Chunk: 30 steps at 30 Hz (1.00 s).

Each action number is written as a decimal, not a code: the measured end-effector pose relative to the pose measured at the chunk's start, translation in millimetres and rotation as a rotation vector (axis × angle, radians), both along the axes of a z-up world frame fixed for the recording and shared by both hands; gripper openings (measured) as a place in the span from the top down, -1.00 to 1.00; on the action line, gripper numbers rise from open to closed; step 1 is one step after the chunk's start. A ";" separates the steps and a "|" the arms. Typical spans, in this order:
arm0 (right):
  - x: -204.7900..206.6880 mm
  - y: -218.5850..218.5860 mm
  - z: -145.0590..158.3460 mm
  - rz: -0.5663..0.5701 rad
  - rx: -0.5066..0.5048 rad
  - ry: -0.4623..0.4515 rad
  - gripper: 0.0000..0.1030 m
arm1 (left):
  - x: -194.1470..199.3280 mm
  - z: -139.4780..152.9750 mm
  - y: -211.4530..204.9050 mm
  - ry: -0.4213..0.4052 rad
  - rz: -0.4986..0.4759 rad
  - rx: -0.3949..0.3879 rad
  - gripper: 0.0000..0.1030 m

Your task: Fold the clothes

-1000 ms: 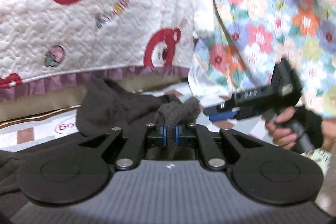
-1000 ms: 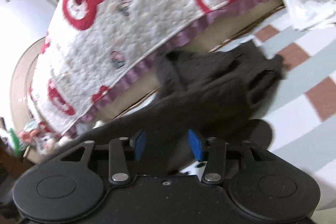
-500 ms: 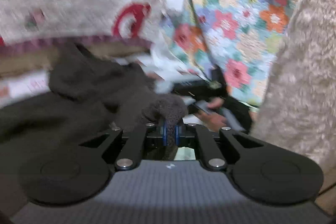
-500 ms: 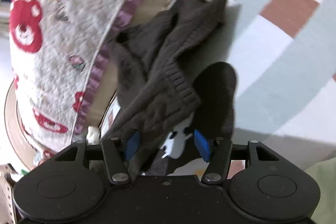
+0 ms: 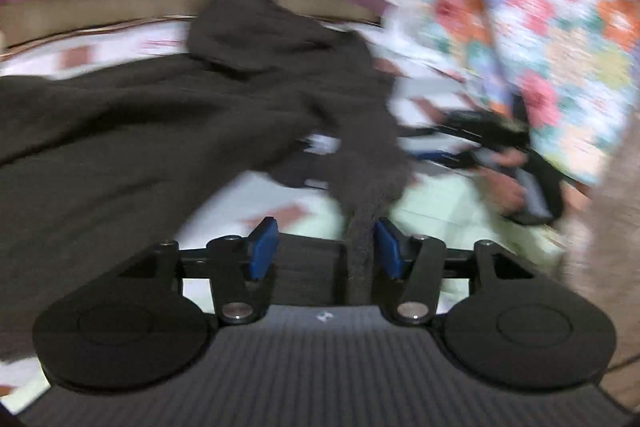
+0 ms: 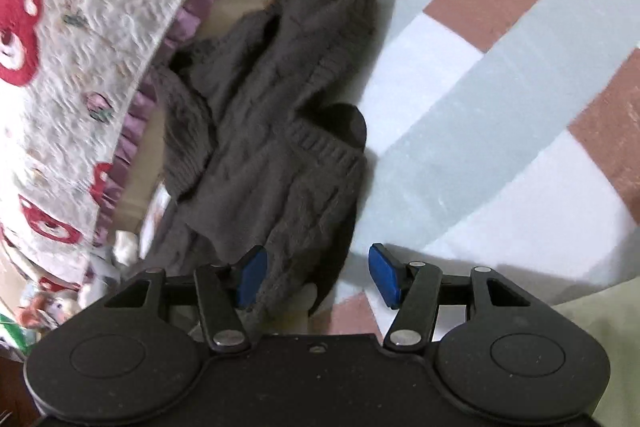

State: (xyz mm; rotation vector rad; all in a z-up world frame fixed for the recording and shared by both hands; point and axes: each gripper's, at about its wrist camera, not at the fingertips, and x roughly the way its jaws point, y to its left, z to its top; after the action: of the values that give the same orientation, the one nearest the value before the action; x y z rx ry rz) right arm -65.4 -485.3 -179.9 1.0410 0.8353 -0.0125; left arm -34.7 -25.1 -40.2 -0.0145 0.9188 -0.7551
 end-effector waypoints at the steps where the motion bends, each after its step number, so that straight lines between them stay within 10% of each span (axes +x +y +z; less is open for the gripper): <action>1: 0.5 -1.9 -0.5 -0.013 0.006 -0.002 -0.21 | 7.9 -3.1 7.6 -0.019 0.055 0.040 -0.05; 11: 44.5 9.4 -7.6 -0.103 -0.019 -0.080 -0.27 | 73.7 -57.5 47.8 -0.130 0.433 0.328 -0.05; 13: 58.3 6.9 -10.7 -0.134 -0.033 -0.088 -0.05 | 81.3 -76.7 51.4 -0.108 0.471 0.375 -0.05; 14: 65.0 5.6 -12.0 -0.150 -0.040 -0.093 0.72 | 83.8 -85.3 56.6 -0.077 0.496 0.398 -0.05; 18: 51.7 -17.0 11.8 -0.212 0.006 -0.191 0.83 | 84.8 -87.7 79.5 -0.036 0.601 0.451 -0.05; 24: -19.3 -10.1 100.2 -0.157 -0.596 -0.141 0.90 | 77.6 -92.0 123.5 0.071 0.790 0.356 -0.05; 30: -3.9 -15.0 47.6 -0.147 -0.700 0.143 0.97 | 68.1 -89.2 151.8 0.096 0.884 0.331 -0.06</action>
State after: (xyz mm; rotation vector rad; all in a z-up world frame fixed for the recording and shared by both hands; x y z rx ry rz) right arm -69.3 -500.2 -132.3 0.4384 0.7941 -0.4767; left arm 33.5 126.7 -129.4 -0.1559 0.9978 0.2208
